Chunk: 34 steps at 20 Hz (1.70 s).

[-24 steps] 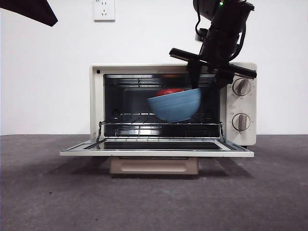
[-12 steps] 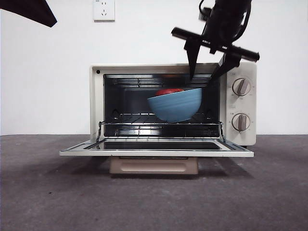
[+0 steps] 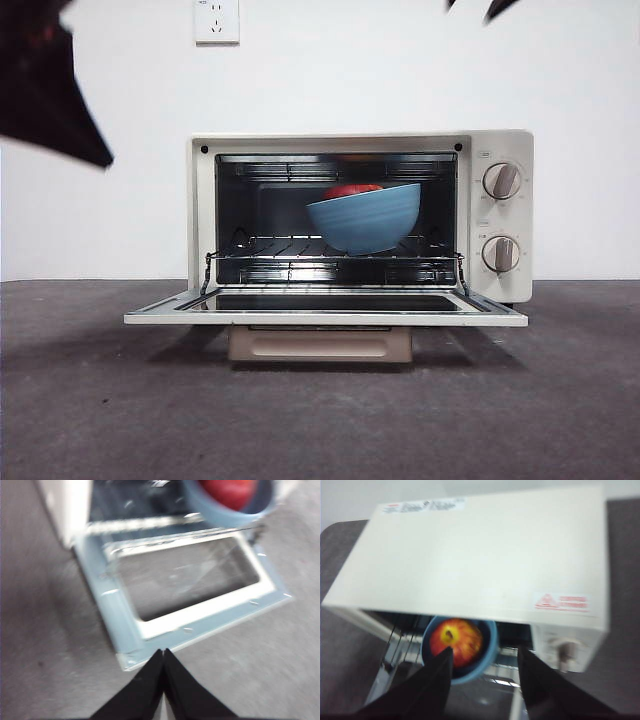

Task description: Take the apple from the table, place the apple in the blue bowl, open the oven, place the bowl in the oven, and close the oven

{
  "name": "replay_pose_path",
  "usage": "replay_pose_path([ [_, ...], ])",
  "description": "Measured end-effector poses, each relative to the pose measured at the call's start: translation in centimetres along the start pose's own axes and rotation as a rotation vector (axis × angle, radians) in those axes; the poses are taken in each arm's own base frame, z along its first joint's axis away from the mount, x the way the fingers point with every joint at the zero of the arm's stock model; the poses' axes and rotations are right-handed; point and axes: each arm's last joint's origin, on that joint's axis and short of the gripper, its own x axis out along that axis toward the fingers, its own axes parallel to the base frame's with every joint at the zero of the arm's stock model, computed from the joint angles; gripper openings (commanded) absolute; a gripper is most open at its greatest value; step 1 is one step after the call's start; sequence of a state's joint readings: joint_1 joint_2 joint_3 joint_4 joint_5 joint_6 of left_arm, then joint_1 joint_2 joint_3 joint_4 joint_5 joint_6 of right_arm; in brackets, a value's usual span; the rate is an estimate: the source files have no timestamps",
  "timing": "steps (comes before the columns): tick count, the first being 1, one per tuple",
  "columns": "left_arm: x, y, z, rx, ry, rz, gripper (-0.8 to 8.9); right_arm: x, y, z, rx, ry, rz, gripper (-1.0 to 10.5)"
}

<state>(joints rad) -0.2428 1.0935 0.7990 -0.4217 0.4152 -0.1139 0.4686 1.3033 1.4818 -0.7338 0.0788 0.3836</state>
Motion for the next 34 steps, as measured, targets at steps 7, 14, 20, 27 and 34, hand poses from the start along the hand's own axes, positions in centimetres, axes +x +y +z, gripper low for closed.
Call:
replay_pose_path([
  [7, 6.6, 5.4, -0.3, -0.159, 0.075, -0.016, 0.06, -9.8, -1.7, -2.3, -0.156, 0.016, 0.004, 2.1],
  [14, 12.0, 8.2, -2.4, -0.238, 0.152, -0.025, 0.06, -14.9, -2.8, -3.9, -0.172, -0.050, 0.025, 2.1],
  [20, 13.9, 8.1, -3.4, -0.262, 0.188, -0.143, 0.06, -16.4, -3.2, -4.5, -0.170, -0.069, 0.030, 2.1],
  [27, 13.6, 8.6, -1.7, -0.340, 0.049, -0.366, 0.06, -17.0, -3.4, -4.8, -0.163, -0.084, 0.027, 2.1],
  [34, 12.4, 8.4, 2.1, -0.347, -0.212, -0.487, 0.06, -17.0, -3.5, -5.2, -0.164, -0.039, 0.013, 2.1],
])
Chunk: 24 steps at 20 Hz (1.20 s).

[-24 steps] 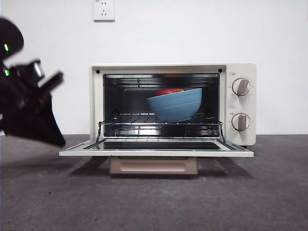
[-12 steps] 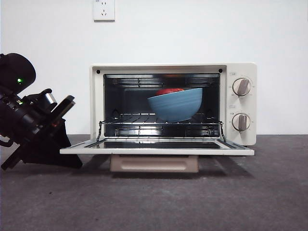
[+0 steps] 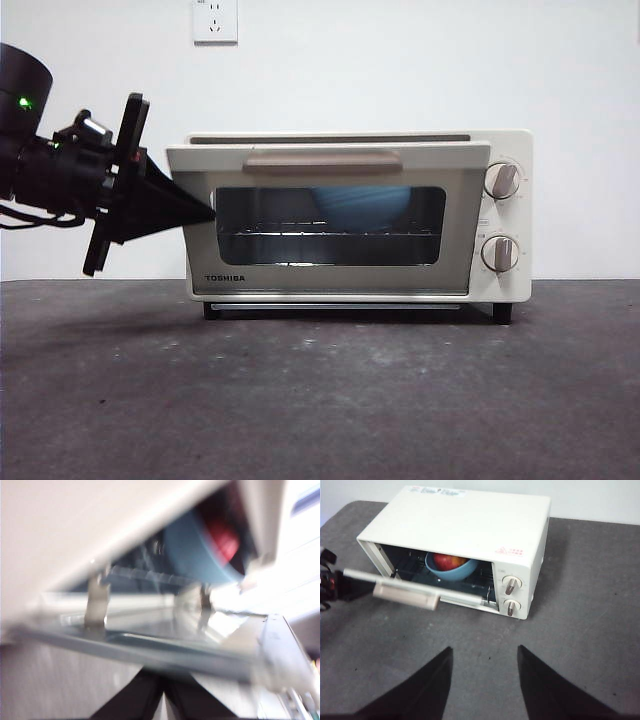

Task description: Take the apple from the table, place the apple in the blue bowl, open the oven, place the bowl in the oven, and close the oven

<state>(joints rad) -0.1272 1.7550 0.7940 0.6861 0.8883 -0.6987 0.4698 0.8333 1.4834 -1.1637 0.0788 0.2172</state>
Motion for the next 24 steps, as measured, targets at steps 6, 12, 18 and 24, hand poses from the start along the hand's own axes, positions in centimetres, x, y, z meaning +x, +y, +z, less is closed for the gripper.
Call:
replay_pose_path([
  [6, 0.0, -0.7, 2.5, 0.014, -0.113, 0.032, 0.06, 0.0, 0.0, 0.0, 0.005, 0.003, 0.000, 2.1],
  [12, 0.0, -1.5, 2.7, -0.014, -0.073, -0.025, 0.07, 0.0, -0.1, -0.4, 0.004, 0.043, -0.007, 2.1],
  [18, -1.0, -5.5, 2.9, -0.007, -0.036, -0.027, 0.07, 0.4, 0.0, -0.8, 0.005, 0.073, 0.045, 2.1],
  [24, -3.1, -10.5, 1.8, 0.104, -0.030, 0.115, 0.07, 3.2, 0.0, -2.9, 0.007, 0.056, 0.128, 2.0],
])
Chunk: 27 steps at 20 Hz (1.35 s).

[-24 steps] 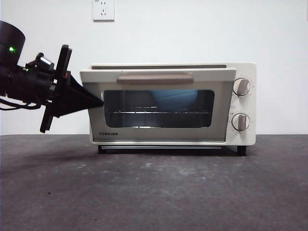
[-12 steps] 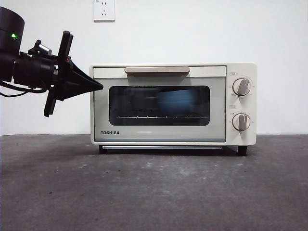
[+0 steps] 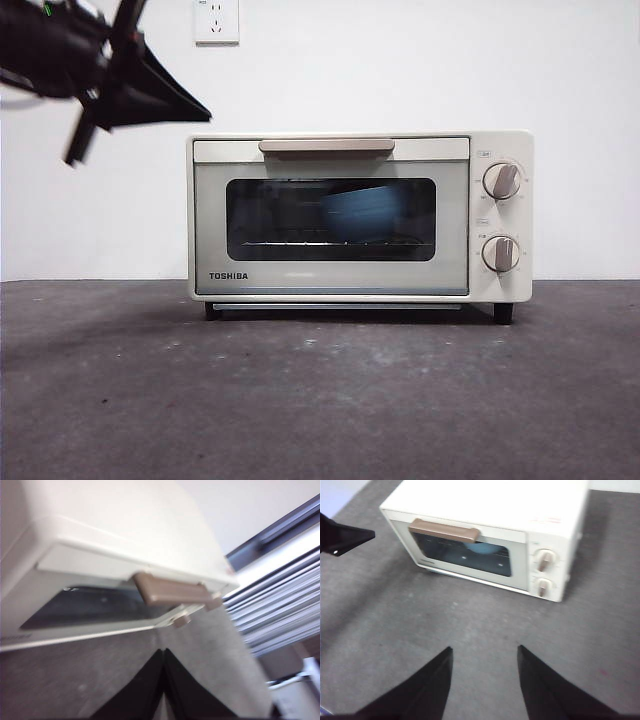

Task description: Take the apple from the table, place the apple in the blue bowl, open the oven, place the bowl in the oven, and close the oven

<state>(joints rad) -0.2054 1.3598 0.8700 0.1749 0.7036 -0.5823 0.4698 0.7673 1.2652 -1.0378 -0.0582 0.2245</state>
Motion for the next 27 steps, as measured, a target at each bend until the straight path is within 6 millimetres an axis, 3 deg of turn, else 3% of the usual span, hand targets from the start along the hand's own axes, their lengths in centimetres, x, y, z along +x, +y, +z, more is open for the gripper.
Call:
replay_pose_path([
  [8, -3.9, -5.1, -2.3, 0.225, 0.033, 0.248, 0.07, 6.0, -1.1, -4.1, -0.020, -0.128, 0.081, 1.5],
  [16, -5.5, -8.1, -3.4, 0.359, 0.003, 0.287, 0.07, 11.9, -2.6, -9.2, -0.041, -0.190, 0.114, 0.0],
  [19, -5.4, -8.2, -3.6, 0.373, 0.014, 0.289, 0.07, 12.7, -2.8, -9.9, -0.050, -0.236, 0.125, 0.0],
  [27, -5.4, -8.1, -3.6, 0.374, 0.019, 0.293, 0.07, 12.4, -2.9, -9.3, -0.044, -0.320, 0.058, 0.0],
])
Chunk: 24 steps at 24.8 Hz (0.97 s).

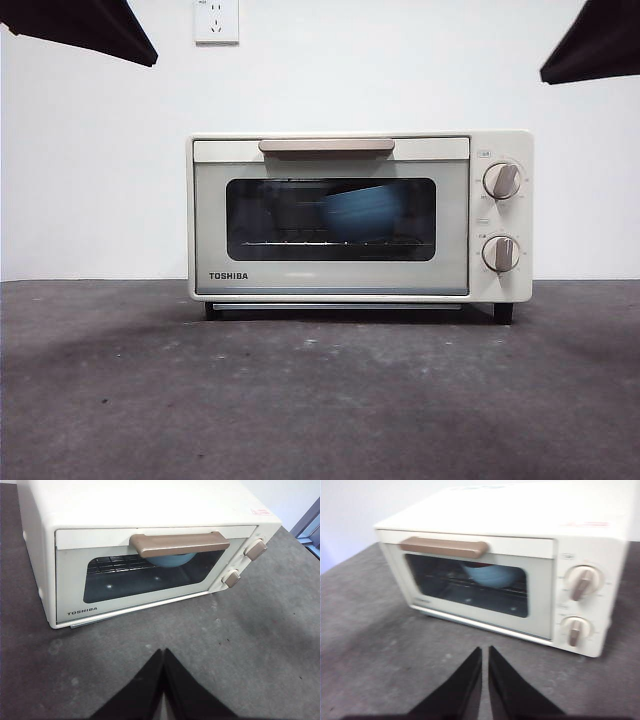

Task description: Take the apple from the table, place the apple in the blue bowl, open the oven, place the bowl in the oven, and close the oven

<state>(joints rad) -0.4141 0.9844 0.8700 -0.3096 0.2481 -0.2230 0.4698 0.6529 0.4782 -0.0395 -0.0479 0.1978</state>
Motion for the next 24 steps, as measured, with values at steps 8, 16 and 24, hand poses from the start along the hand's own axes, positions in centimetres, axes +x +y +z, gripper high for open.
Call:
replay_pose_path([
  [8, 0.0, 0.0, 0.1, 0.001, -0.005, -0.001, 0.07, 0.0, -0.1, 0.0, 0.000, -0.005, -0.021, 0.0],
  [16, -0.1, 0.1, 0.1, 0.027, -0.010, 0.011, 0.07, 0.0, -0.1, 0.0, 0.000, -0.005, -0.021, 0.0],
  [24, -4.3, 2.1, 0.2, 0.208, -0.278, 0.165, 0.07, 0.0, -0.1, 0.0, 0.000, -0.005, -0.021, 0.0],
])
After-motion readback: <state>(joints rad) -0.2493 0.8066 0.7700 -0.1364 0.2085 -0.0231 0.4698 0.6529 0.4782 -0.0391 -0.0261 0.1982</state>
